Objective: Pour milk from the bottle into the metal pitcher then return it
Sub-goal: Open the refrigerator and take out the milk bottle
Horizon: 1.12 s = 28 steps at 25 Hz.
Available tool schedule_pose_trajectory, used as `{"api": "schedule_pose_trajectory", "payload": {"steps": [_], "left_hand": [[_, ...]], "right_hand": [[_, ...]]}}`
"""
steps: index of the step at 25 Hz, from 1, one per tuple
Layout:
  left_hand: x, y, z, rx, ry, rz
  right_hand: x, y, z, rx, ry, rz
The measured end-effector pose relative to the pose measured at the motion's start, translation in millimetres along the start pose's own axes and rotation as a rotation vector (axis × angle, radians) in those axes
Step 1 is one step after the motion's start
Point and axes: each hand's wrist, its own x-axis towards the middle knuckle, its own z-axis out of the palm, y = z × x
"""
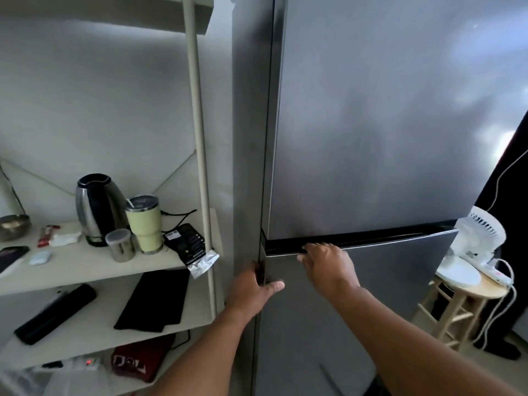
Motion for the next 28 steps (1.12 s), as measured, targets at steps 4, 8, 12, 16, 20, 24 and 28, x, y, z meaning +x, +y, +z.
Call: {"api": "schedule_pose_trajectory", "payload": {"steps": [4,8,12,16,20,24,28], "left_hand": [[-18.6,-5.9,8.9,0.009,0.053,-0.005],[-68.5,-10.3,28.2,-0.025,0.106,0.015],[-113.0,0.4,40.6,-0.002,0.131,0.056],[-155.0,9.6,50.5,0.051,0.122,0.092],[-197.6,17.5,62.7,0.063,0.079,0.162],[-230.6,29.6,74.2,0.047,-0.023,0.271],[-251.4,61.1,88.6,0.04,-0.064,0.477]], "right_hand": [[-17.9,8.1,3.1,0.053,0.021,0.001],[-63.7,22.9,-5.3,0.172,0.083,0.0],[-93.3,35.7,-19.8,0.208,0.06,0.039],[-128.8,45.5,-25.6,0.251,0.183,0.025],[-166.7,66.3,-31.4,0.254,0.264,0.016],[-208.8,97.2,-39.6,0.301,0.334,0.037],[-253.7,128.0,-52.4,0.422,0.386,0.077]]}}
